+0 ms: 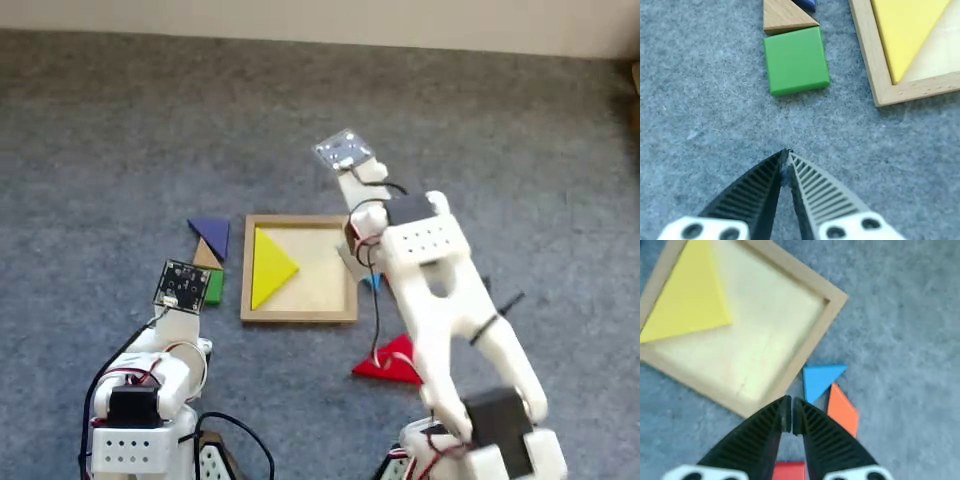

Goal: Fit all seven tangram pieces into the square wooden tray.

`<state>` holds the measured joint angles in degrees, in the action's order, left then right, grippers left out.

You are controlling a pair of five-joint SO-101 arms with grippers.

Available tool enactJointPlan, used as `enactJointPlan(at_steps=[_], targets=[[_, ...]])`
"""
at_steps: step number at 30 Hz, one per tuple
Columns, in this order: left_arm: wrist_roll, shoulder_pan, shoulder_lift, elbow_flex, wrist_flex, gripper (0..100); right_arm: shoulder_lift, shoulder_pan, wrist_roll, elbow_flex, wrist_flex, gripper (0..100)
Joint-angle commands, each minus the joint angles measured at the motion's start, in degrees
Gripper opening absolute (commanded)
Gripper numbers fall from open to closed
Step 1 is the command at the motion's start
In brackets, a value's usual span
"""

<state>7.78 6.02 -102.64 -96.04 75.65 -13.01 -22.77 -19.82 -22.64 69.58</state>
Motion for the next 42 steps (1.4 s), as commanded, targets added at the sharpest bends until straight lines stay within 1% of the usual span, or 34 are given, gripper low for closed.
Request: enactJointPlan(at_steps=[1, 4, 5, 7, 10, 14, 16, 20, 25, 31, 36, 42], targets=[[0.53, -0.40, -1.80, -1.10, 0.18, 1, -7.25, 0.75, -0.79, 3.30, 9.10, 14.4], [0.53, -0.40, -1.80, -1.10, 0.18, 1, -7.52, 0.66, -1.23, 2.95, 18.07, 26.0], [0.53, -0.40, -1.80, -1.10, 0.18, 1, -7.25, 0.66, -3.16, 1.80, 19.74, 28.8], [0.53, -0.40, -1.80, -1.10, 0.18, 1, -6.73, 0.66, -8.79, -2.24, 20.18, 30.4], [0.53, -0.40, -1.80, -1.10, 0.18, 1, -7.08, 0.66, -14.33, -9.89, 17.45, 30.6], [0.53, -0.40, -1.80, -1.10, 0.18, 1, -10.33, 0.40, -18.64, -19.03, 10.68, 30.7], [0.53, -0.40, -1.80, -1.10, 0.18, 1, -12.09, -1.19, -20.13, -23.78, 7.34, 30.7], [0.53, -0.40, -1.80, -1.10, 0.18, 1, -13.23, -4.79, -20.40, -31.25, 1.27, 30.7], [0.53, -0.40, -1.80, -1.10, 0.18, 1, -10.33, -4.79, -20.40, -34.86, -4.62, 30.7], [0.53, -0.40, -1.80, -1.10, 0.18, 1, -4.35, -4.62, -20.22, -35.03, -7.43, 30.7], [0.53, -0.40, -1.80, -1.10, 0.18, 1, -3.12, -4.62, -20.40, -35.03, -7.52, 30.4], [0.53, -0.40, -1.80, -1.10, 0.18, 1, -3.12, -1.10, -20.48, -34.77, -7.43, 28.9]])
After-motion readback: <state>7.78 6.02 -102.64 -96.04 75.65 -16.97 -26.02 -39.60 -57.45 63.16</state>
